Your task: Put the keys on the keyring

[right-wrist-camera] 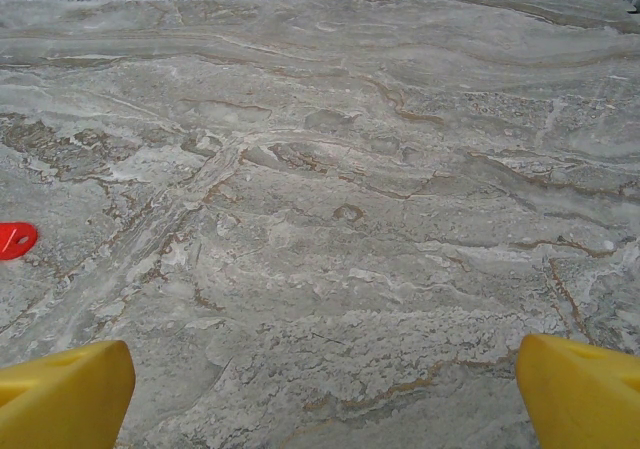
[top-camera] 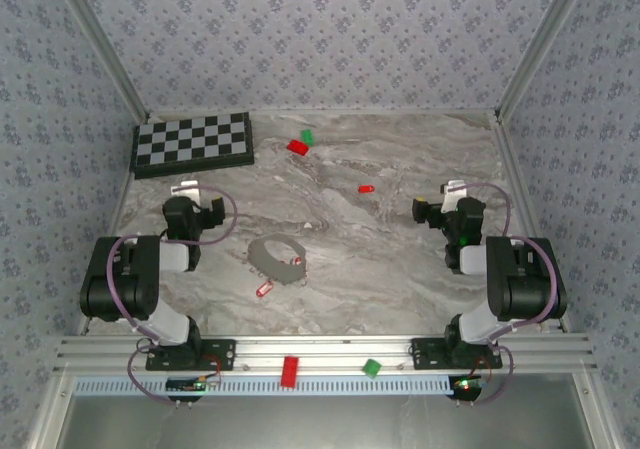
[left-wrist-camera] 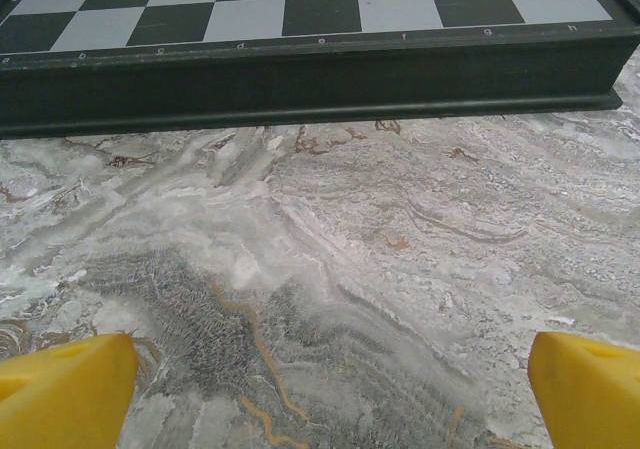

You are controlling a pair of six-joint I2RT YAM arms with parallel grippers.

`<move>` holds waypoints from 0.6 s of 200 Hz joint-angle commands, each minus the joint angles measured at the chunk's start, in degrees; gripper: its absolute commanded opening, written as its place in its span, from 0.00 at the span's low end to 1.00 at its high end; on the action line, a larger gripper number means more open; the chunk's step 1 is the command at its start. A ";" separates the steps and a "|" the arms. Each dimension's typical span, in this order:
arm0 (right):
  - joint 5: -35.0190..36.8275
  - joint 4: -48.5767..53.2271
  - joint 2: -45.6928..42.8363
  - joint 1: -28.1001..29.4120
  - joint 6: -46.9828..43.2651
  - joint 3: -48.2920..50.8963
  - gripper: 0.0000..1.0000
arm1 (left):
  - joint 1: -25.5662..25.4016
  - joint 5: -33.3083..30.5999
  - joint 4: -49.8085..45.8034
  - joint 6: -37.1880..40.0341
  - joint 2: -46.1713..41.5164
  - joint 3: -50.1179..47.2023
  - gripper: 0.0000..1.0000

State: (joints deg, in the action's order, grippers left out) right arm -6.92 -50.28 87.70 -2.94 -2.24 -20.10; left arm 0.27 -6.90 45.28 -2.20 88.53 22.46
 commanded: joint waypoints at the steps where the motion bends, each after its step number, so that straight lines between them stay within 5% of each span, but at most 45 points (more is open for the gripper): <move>1: -0.51 0.63 0.01 -0.38 -0.57 -1.09 0.99 | 0.12 -0.36 2.27 -0.60 -0.71 0.66 1.00; 91: -0.55 0.72 0.01 -0.34 -0.57 -1.09 0.99 | 0.15 -0.32 2.20 -0.61 -0.58 0.74 1.00; 120: 4.33 1.67 0.10 -0.10 0.66 -1.76 0.99 | 0.13 0.02 2.21 -0.56 -0.76 0.82 1.00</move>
State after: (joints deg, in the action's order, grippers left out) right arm -5.96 -49.63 87.70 -2.92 -2.17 -20.32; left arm 0.27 -6.90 45.28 -2.17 88.53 22.46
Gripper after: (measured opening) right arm 0.994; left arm 0.997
